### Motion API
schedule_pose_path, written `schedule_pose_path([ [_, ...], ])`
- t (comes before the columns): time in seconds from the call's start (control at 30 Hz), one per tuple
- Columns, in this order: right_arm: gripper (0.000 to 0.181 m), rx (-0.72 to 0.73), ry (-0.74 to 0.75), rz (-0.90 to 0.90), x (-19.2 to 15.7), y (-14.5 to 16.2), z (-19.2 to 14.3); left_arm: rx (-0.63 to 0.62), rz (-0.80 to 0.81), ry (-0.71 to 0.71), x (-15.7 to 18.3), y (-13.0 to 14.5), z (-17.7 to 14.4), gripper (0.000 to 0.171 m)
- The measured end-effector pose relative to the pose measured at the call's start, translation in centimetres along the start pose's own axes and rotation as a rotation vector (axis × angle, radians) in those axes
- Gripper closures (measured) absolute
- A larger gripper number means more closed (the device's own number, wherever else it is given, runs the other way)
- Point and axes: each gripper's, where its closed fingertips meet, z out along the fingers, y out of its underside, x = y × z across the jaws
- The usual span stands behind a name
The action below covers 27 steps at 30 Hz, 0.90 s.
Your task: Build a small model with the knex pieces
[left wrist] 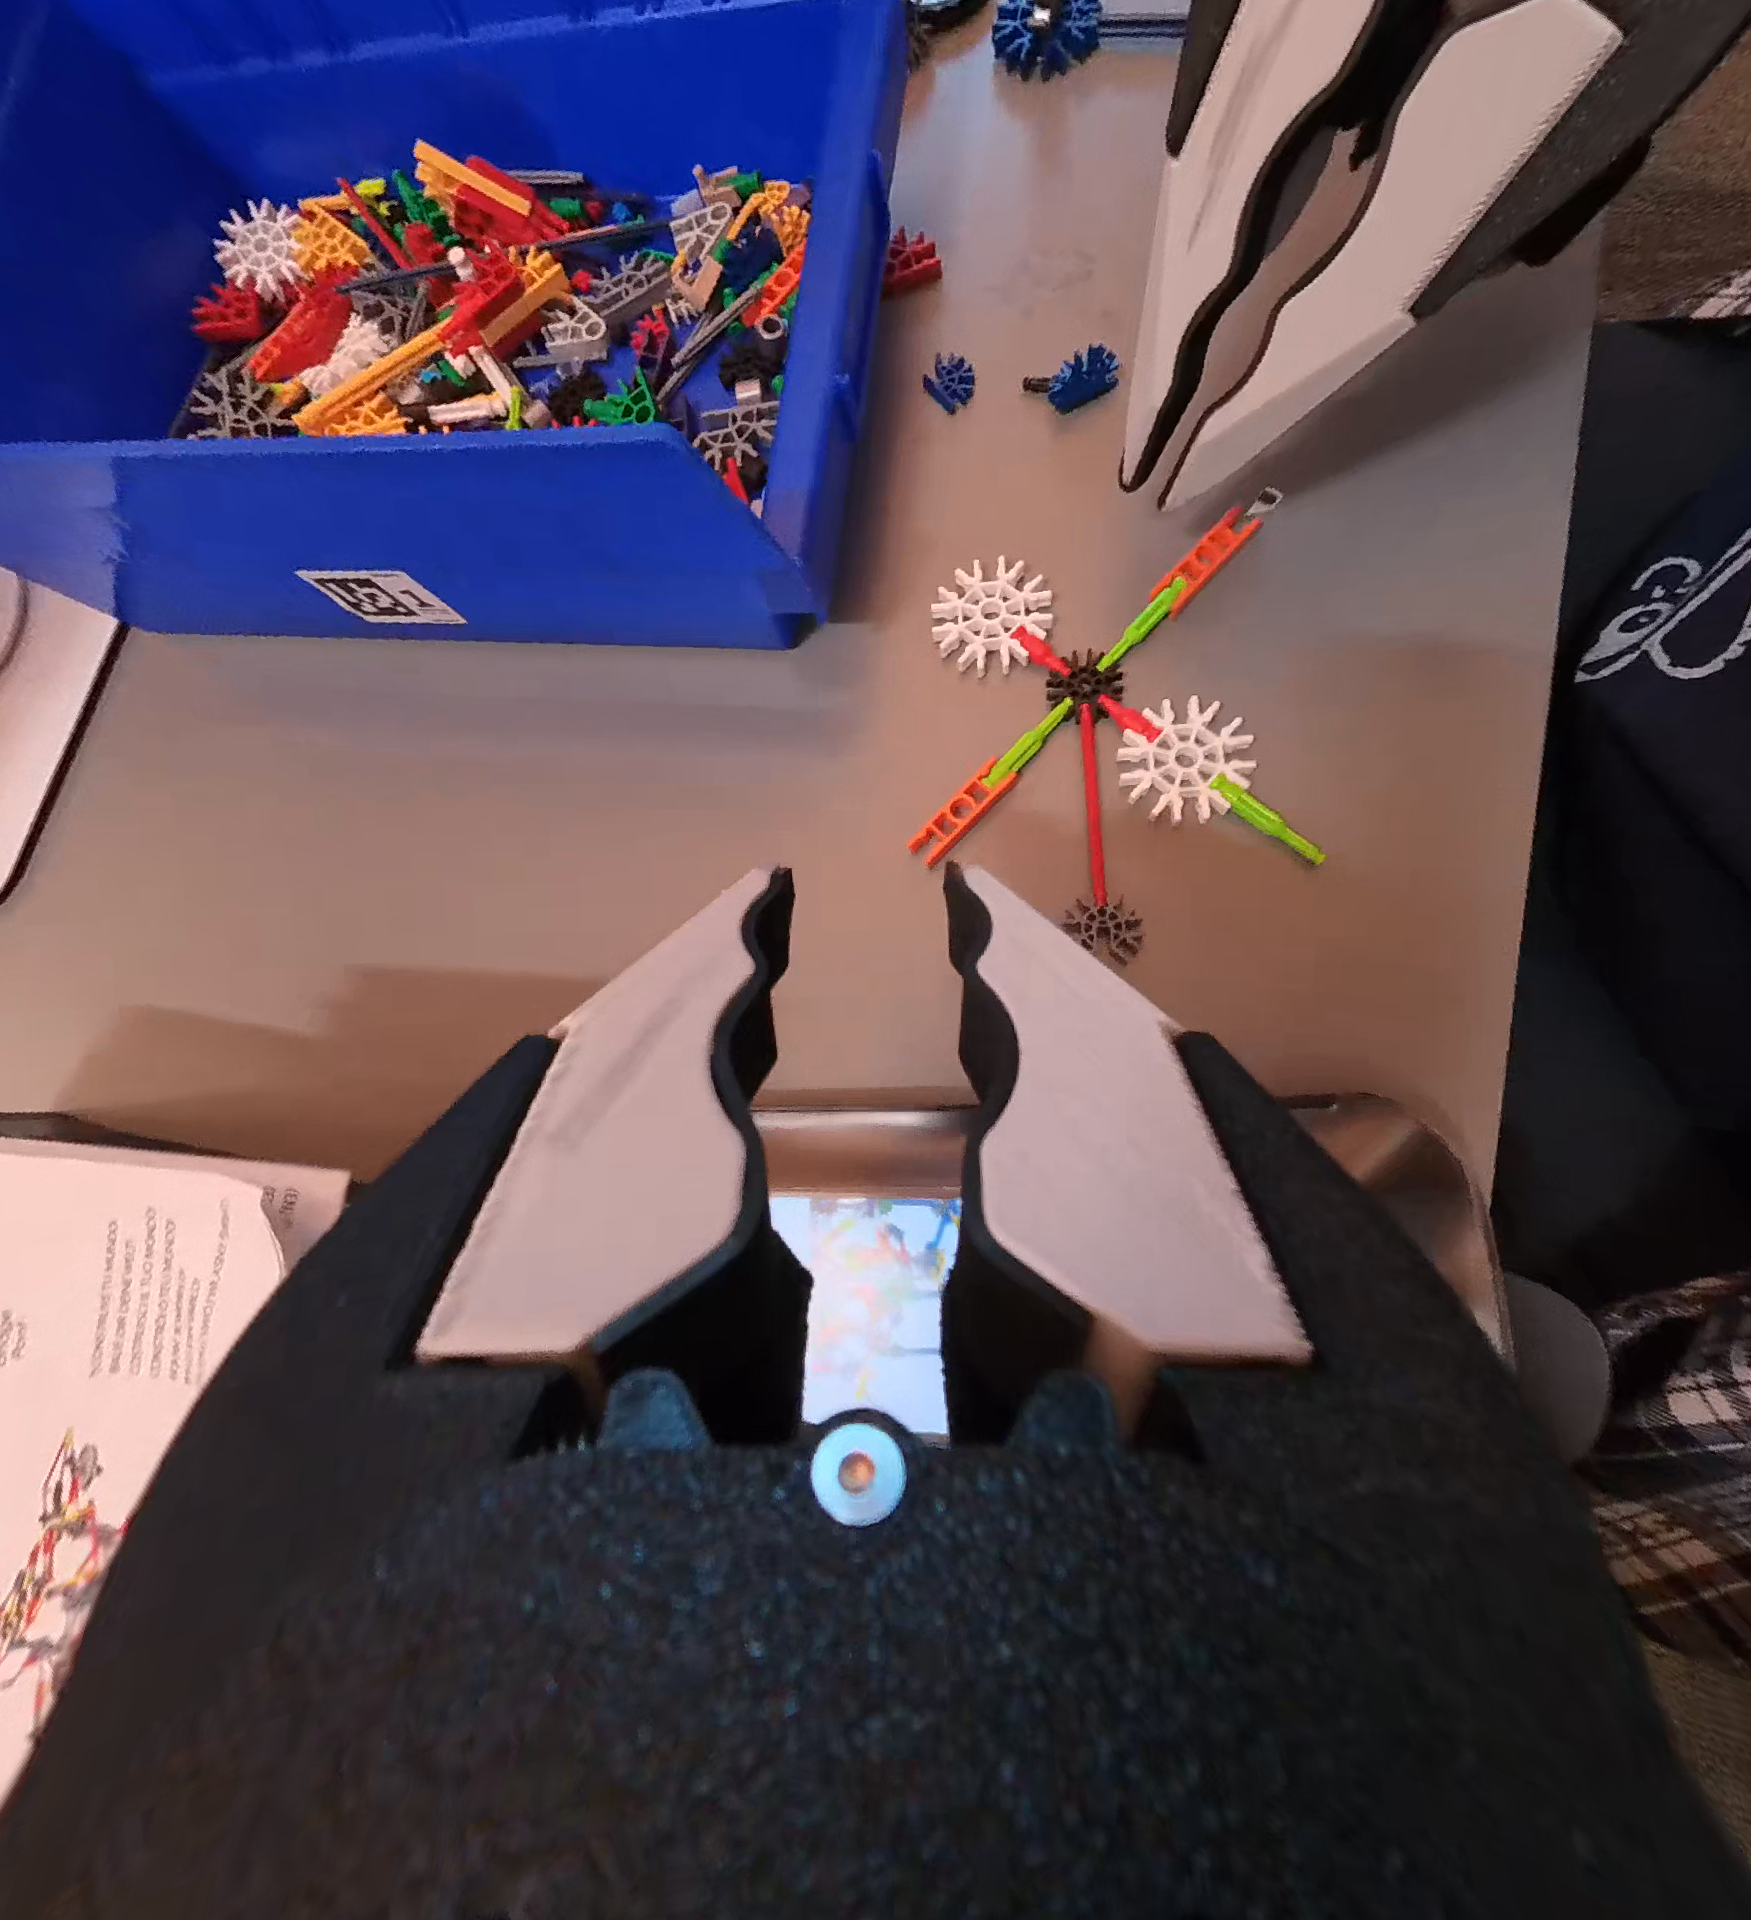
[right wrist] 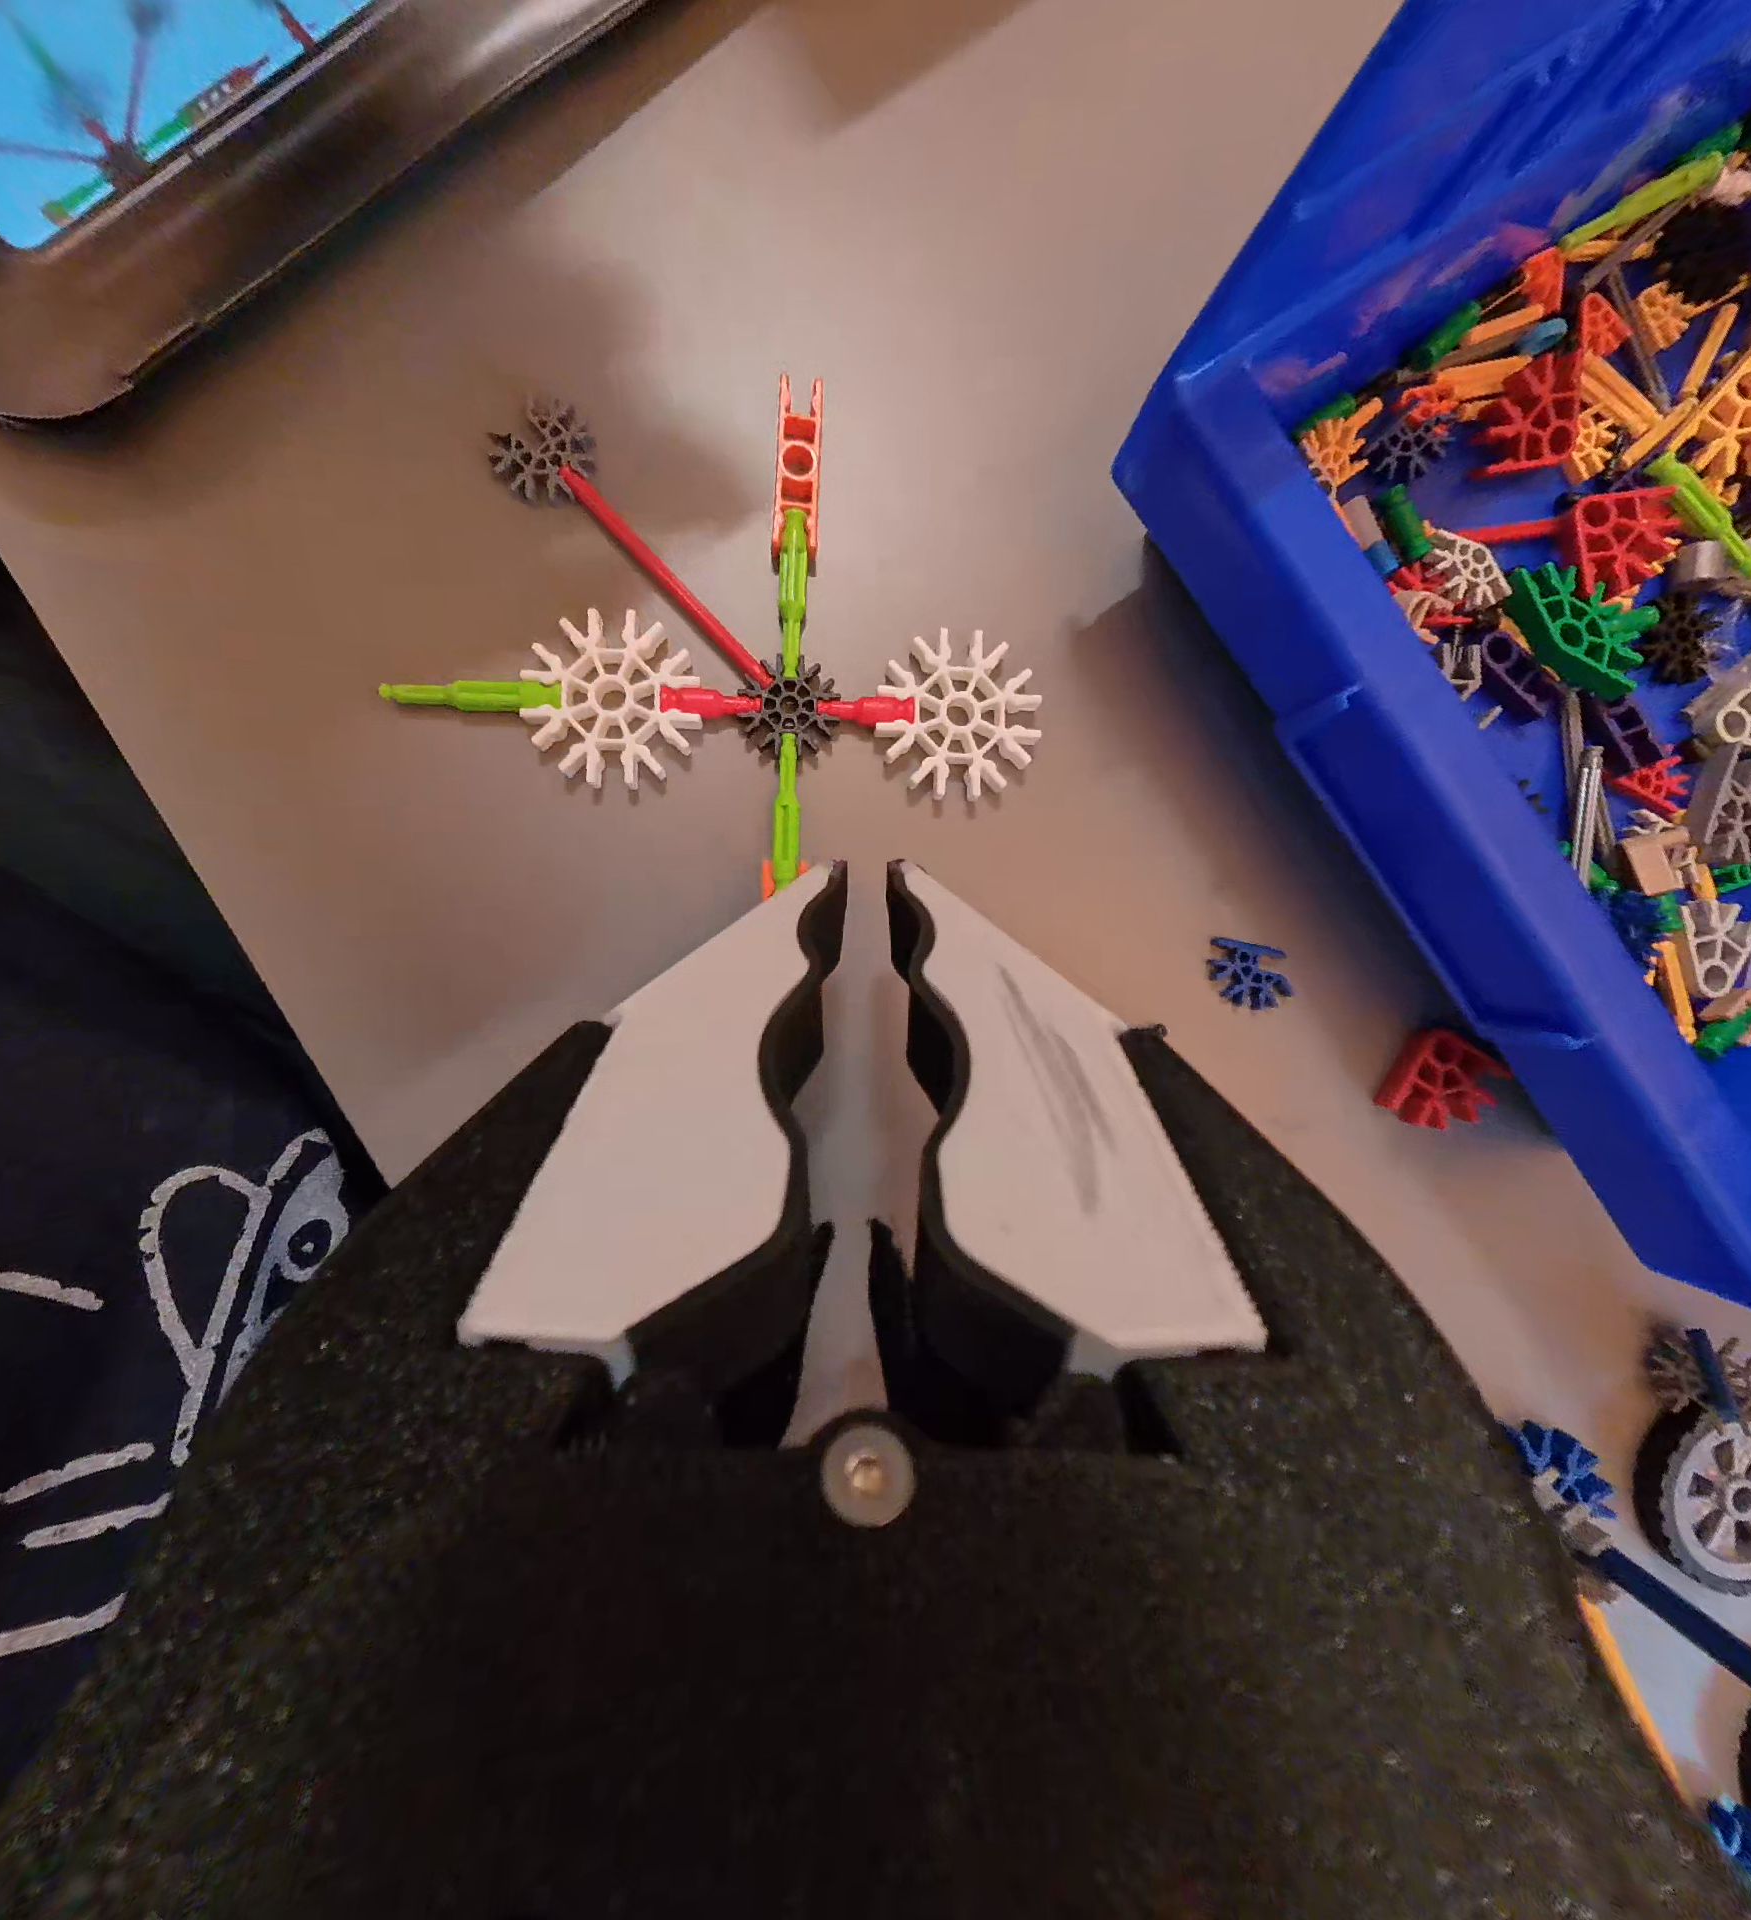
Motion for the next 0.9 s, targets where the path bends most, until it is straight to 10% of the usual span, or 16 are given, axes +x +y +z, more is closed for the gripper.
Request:
schedule_pose_path([
  [0.53,0.175,0.159,0.03,0.03,1.7,-0.5,-1.7,0.012,0.018,-0.033,-1.3,-1.1,-0.1,0.143],
  [0.9,0.177,0.371,0.084,0.009,2.1,0.0,-2.2,0.014,0.167,-0.13,-5.0,-7.8,-0.3,0.143],
])
